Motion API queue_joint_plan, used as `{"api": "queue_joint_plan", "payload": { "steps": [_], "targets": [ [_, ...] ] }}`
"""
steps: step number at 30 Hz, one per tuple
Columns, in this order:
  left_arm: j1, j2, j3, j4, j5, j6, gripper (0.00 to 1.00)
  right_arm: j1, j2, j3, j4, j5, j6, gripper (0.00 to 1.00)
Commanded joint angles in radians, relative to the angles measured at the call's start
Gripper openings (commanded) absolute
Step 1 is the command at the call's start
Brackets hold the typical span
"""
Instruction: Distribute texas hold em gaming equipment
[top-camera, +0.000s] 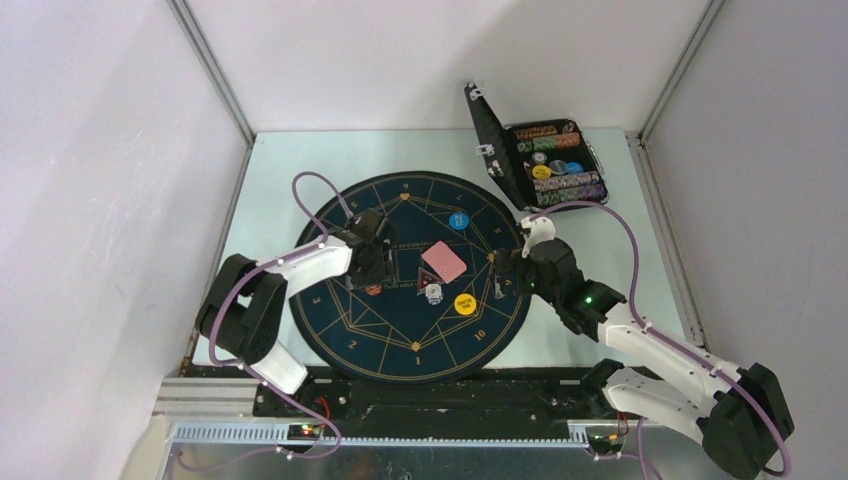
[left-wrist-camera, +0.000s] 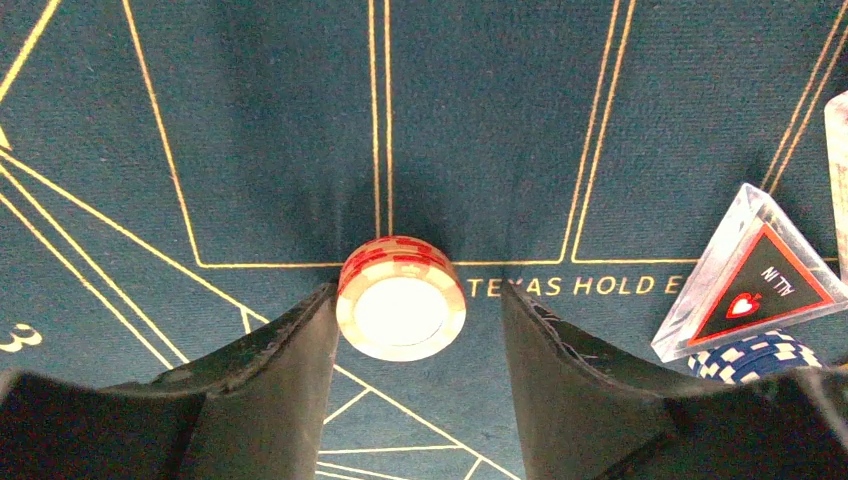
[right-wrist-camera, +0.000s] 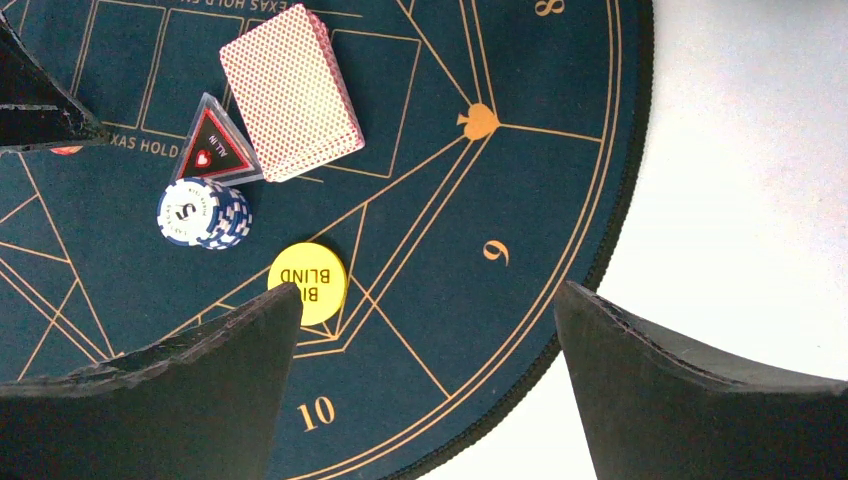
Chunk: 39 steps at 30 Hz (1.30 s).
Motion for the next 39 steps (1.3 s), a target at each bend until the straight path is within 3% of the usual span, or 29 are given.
{"api": "queue_joint_plan", "payload": {
  "steps": [1, 7, 11, 13, 14, 16, 20, 24, 26, 31, 39],
  "targets": [
    [-0.002, 0.002, 0.014, 0.015, 0.006, -0.011, 0.63, 0.007, -0.004, 0.003, 0.020, 0.015, 0.001, 1.00],
    [-0.002, -0.042, 0.011, -0.019, -0.018, -0.008, 0.64, 0.006, -0.003, 0.003, 0.022, 0.012, 0.000, 1.00],
    [-0.002, -0.153, 0.046, -0.081, -0.062, 0.002, 0.78, 0.015, -0.009, 0.003, 0.041, -0.022, -0.017, 1.00],
    [-0.004, -0.262, 0.051, -0.118, -0.093, -0.005, 0.82, 0.034, -0.006, 0.005, 0.067, -0.042, -0.024, 0.99],
    [-0.004, -0.351, 0.047, -0.135, -0.103, -0.008, 0.92, 0.044, -0.001, 0.009, 0.076, -0.043, -0.031, 0.99],
    [-0.004, -0.505, 0.025, -0.154, -0.168, -0.025, 0.99, 0.096, 0.030, 0.042, 0.094, -0.025, -0.044, 0.99],
    [-0.004, -0.755, -0.020, -0.273, -0.393, -0.132, 1.00, 0.232, 0.203, 0.186, 0.121, 0.005, -0.112, 1.00],
    [-0.004, -0.904, -0.039, -0.457, -0.582, -0.298, 1.00, 0.334, 0.502, 0.428, 0.145, -0.079, -0.226, 0.99],
    [-0.004, -0.973, -0.058, -0.482, -0.612, -0.360, 1.00, 0.374, 0.632, 0.557, 0.116, -0.098, -0.281, 1.00],
    [-0.003, -1.114, -0.159, -0.397, -0.588, -0.354, 0.99, 0.411, 0.876, 0.814, 0.017, -0.117, -0.291, 1.00],
    [-0.002, -1.124, -0.178, -0.376, -0.597, -0.363, 0.98, 0.406, 1.128, 1.061, -0.098, -0.095, -0.177, 0.95]
  ]
}}
